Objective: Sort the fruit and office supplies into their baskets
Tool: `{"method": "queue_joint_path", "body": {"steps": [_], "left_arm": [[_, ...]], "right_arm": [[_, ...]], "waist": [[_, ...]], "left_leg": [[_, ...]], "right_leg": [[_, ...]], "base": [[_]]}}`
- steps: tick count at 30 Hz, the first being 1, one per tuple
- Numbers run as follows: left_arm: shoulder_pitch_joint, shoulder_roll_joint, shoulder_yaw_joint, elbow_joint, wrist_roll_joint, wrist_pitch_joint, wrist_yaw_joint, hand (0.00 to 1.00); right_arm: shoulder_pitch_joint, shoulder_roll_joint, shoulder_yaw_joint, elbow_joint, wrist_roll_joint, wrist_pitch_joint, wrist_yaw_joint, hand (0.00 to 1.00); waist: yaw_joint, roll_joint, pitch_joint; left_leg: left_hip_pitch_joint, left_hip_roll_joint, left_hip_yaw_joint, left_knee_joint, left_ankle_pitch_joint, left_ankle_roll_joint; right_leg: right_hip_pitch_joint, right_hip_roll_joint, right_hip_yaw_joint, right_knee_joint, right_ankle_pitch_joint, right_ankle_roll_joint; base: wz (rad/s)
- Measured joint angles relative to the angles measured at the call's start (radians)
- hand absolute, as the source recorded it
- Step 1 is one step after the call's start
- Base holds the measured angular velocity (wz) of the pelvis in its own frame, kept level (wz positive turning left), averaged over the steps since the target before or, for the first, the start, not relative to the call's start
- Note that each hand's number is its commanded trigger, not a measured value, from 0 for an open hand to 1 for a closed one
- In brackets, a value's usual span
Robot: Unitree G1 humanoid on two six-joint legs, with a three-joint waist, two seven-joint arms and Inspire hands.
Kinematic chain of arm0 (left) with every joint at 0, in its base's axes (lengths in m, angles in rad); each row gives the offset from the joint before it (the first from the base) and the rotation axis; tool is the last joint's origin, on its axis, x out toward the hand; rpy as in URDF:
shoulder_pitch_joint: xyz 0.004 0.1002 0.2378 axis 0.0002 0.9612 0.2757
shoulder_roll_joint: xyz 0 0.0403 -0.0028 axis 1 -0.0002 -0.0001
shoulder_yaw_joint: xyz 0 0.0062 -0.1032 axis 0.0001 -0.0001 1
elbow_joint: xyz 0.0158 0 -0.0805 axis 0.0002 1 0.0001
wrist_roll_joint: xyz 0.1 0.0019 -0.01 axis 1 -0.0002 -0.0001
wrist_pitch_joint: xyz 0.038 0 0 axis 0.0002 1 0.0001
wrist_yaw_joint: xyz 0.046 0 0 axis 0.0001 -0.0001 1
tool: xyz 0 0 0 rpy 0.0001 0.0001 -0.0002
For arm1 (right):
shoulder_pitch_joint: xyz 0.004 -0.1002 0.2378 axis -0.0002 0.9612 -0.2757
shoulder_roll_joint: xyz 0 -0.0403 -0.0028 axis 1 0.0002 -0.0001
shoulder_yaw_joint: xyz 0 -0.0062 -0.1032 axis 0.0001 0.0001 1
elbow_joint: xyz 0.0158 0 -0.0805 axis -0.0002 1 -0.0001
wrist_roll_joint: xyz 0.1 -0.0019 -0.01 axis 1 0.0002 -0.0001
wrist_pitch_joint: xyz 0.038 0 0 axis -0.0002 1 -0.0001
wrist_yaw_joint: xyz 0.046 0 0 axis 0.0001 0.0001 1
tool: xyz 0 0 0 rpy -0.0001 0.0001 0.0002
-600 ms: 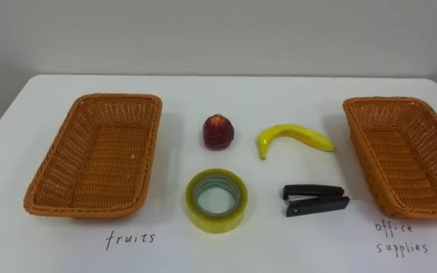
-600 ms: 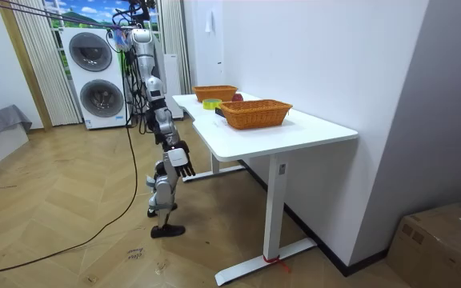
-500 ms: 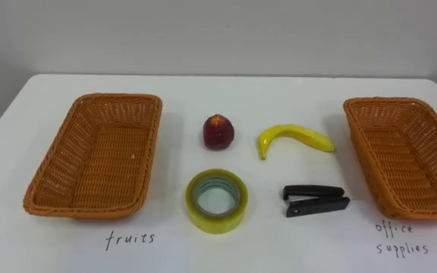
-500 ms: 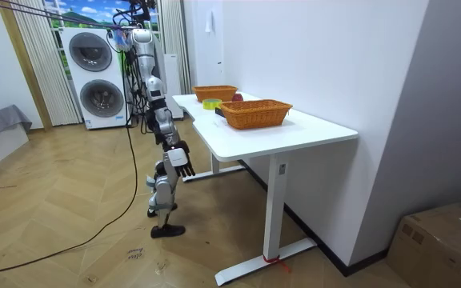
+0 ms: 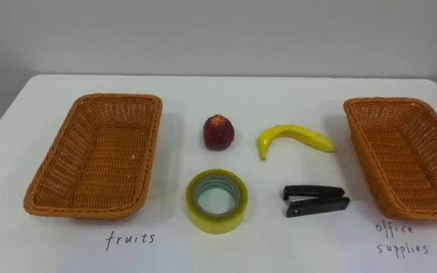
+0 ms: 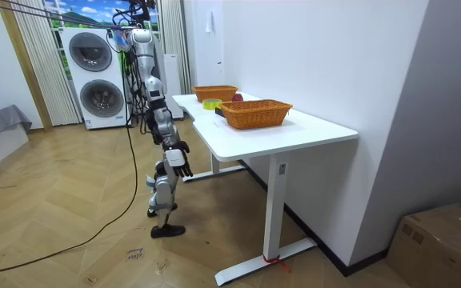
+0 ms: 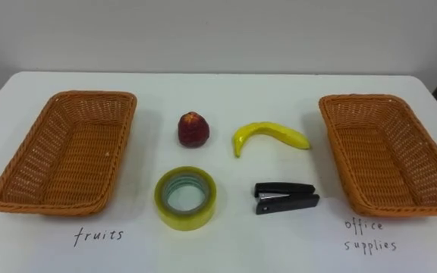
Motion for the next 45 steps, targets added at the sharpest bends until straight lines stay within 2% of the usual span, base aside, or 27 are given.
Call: {"method": "queue_joint_path", "body": {"steps": [7, 10, 12, 19, 22, 28, 33, 35, 37, 39, 43, 44, 45], "left_arm": [[-0.004, 0.002, 0.069, -0.017, -0.012, -0.007, 0.002, 0.0], [0.006, 0.004, 0.094, -0.037, -0.047, -0.007, 0.002, 0.0], [0.013, 0.004, 0.126, -0.04, -0.046, -0.009, 0.002, 0.0], [0.026, 0.007, 0.164, -0.063, -0.048, -0.019, 0.002, 0.0], [0.028, 0.012, 0.192, -0.073, -0.052, -0.026, 0.005, 0.0], [0.056, 0.02, 0.198, -0.105, -0.129, -0.059, 0.055, 0.0], [0.071, 0.025, 0.202, -0.121, -0.186, -0.069, 0.083, 0.0], [0.079, 0.025, 0.202, -0.136, -0.194, -0.076, 0.083, 0.0], [0.094, 0.026, 0.203, -0.161, -0.193, -0.093, 0.084, 0.0], [0.095, 0.028, 0.203, -0.175, -0.192, -0.106, 0.086, 0.0], [0.092, 0.028, 0.203, -0.183, -0.192, -0.125, 0.084, 0.0], [0.092, 0.028, 0.202, -0.183, -0.191, -0.134, 0.083, 0.0], [0.093, 0.028, 0.198, -0.183, -0.194, -0.139, 0.081, 0.0]], "right_arm": [[0.023, 0.0, -0.038, -0.002, 0.047, 0.0, -0.015, 0.0], [0.048, -0.002, -0.095, -0.003, 0.098, 0.011, -0.021, 0.0], [0.067, -0.004, -0.163, -0.003, 0.123, 0.018, -0.032, 0.0], [0.127, -0.009, -0.276, -0.003, 0.273, 0.024, -0.078, 0.0], [0.13, -0.009, -0.365, -0.006, 0.316, 0.042, -0.123, 0.0], [0.142, -0.013, -0.519, -0.132, 0.392, 0.046, -0.28, 0.0], [0.129, -0.021, -0.629, -0.291, 0.504, -0.004, -0.451, 0.0], [0.128, -0.02, -0.668, -0.354, 0.545, -0.018, -0.514, 0.0], [0.131, -0.02, -0.685, -0.421, 0.57, -0.051, -0.575, 0.0], [0.126, -0.02, -0.694, -0.504, 0.573, -0.096, -0.643, 0.0], [0.126, -0.021, -0.704, -0.62, 0.54, -0.146, -0.747, 0.0], [0.126, -0.021, -0.703, -0.66, 0.497, -0.157, -0.781, 0.0], [0.127, -0.021, -0.702, -0.717, 0.459, -0.166, -0.816, 0.0]], "waist": [[-0.001, 0.001, -0.0001], [-0.003, 0.001, -0.0004], [-0.016, 0.001, -0.0018], [-0.054, -0.009, -0.0076], [-0.068, -0.016, -0.012], [-0.111, -0.02, -0.0113], [-0.138, -0.023, -0.0115], [-0.14, -0.023, -0.0115], [-0.137, -0.023, -0.0114], [-0.136, -0.023, -0.0117], [-0.137, -0.023, -0.0119], [-0.135, -0.028, -0.0142], [-0.134, -0.026, -0.0112]], "left_leg": [[-0.003, 0.0, 0.0, -0.001, 0.0, 0.0], [-0.003, 0.0, 0.0, -0.003, 0.0, 0.0], [0.0, 0.001, 0.008, -0.007, 0.0, 0.0], [0.0, 0.003, 0.03, -0.012, 0.0, 0.0], [0.001, 0.002, 0.037, -0.011, 0.0, 0.0], [0.016, 0.002, 0.039, -0.028, -0.001, 0.002], [0.015, 0.001, 0.045, -0.03, -0.001, 0.002], [0.015, 0.0, 0.045, -0.03, 0.0, 0.003], [0.014, 0.0, 0.049, -0.03, 0.0, 0.003], [-0.001, 0.0, 0.054, -0.027, 0.0, 0.003], [-0.018, 0.0, 0.058, -0.025, 0.0, 0.003], [-0.022, 0.0, 0.06, -0.025, 0.0, 0.003], [-0.022, 0.0, 0.062, -0.027, 0.001, 0.003]], "right_leg": [[-0.007, 0.0, 0.0, 0.0, 0.0, 0.0], [-0.006, 0.0, 0.0, 0.001, 0.0, 0.0], [-0.008, 0.002, 0.009, 0.001, 0.0, 0.0], [-0.027, 0.004, 0.037, 0.014, 0.0, 0.0], [-0.032, 0.003, 0.044, 0.021, 0.0, -0.001], [-0.038, 0.003, 0.051, 0.036, -0.006, -0.002], [-0.042, 0.003, 0.052, 0.041, -0.008, -0.002], [-0.043, 0.003, 0.055, 0.039, -0.009, -0.001], [-0.053, 0.004, 0.066, 0.052, -0.009, -0.001], [-0.07, 0.005, 0.068, 0.055, -0.01, -0.001], [-0.089, 0.005, 0.071, 0.055, -0.01, -0.001], [-0.096, 0.005, 0.072, 0.057, -0.01, -0.001], [-0.095, 0.005, 0.077, 0.056, -0.01, -0.001]], "base": [[0.0], [0.0], [-0.07], [-0.11], [-0.1], [-0.06], [0.0], [-0.02], [-0.09], [-0.1], [-0.02], [-0.06], [-0.08]]}}
